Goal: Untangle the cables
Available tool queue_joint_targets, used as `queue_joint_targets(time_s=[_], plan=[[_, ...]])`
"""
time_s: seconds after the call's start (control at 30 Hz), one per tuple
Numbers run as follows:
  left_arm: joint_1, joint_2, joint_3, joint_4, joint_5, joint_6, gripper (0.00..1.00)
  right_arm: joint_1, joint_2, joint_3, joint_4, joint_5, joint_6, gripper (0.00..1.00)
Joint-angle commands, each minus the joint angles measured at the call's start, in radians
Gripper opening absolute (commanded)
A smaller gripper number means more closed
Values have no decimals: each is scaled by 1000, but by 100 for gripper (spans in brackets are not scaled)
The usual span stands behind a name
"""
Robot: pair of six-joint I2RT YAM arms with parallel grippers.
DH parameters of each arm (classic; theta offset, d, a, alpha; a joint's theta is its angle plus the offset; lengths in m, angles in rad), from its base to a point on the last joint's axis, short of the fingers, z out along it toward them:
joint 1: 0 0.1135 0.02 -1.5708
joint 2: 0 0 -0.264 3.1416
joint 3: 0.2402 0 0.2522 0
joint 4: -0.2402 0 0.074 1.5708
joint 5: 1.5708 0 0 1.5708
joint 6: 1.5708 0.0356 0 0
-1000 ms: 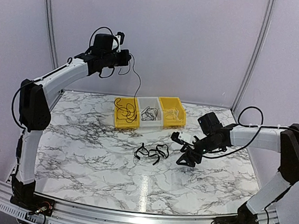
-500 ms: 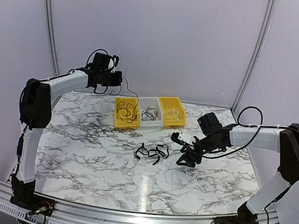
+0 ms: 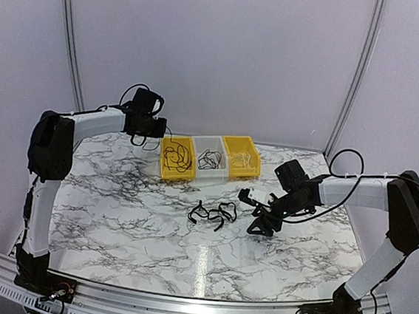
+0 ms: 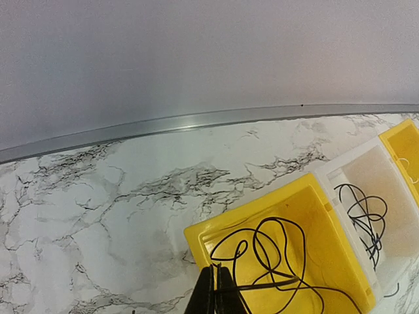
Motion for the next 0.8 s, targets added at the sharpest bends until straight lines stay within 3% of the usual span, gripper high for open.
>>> queue_joint_targets(time_s=[0.0, 0.43, 0.77], plan=[[-25, -23, 31, -22, 25, 35, 0, -5, 28, 23, -21, 7, -12, 73], [-119, 77, 195, -21, 141, 76, 0, -5, 47, 29, -35, 7, -14, 74], [-110, 125, 138, -17, 120, -18, 0, -6, 51, 30, -38, 5, -16, 74]])
